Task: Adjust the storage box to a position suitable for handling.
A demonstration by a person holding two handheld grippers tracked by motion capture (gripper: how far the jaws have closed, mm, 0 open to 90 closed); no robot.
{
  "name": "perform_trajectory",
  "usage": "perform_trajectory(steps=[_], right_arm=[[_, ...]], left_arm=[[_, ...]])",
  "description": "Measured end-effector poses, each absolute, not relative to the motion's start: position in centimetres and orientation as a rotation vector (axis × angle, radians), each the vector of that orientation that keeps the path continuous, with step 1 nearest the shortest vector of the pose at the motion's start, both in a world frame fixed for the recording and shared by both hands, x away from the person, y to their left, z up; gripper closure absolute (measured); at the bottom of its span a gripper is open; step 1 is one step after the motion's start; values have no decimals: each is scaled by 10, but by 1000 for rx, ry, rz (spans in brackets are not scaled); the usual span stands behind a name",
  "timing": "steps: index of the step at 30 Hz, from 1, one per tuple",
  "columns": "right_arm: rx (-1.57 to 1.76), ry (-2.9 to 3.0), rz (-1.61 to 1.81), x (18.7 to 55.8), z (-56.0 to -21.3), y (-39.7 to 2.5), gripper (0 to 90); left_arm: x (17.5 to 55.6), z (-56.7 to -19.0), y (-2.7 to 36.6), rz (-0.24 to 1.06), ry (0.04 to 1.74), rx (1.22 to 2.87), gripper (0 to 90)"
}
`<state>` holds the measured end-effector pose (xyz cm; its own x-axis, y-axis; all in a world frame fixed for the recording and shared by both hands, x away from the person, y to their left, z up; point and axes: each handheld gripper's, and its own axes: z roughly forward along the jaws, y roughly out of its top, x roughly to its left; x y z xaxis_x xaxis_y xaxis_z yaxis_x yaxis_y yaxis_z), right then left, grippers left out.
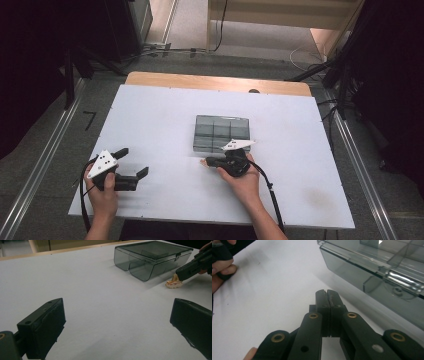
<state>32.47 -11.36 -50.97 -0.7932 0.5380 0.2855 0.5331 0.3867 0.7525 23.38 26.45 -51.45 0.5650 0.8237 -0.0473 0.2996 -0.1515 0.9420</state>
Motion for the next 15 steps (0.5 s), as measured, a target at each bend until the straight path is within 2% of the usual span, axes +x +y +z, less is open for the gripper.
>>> perform_trajectory(steps=[15], right_arm=[[916, 2625, 1441, 304, -498, -115, 876]], left_arm=[[234, -515, 265, 604, 939, 1713, 0]])
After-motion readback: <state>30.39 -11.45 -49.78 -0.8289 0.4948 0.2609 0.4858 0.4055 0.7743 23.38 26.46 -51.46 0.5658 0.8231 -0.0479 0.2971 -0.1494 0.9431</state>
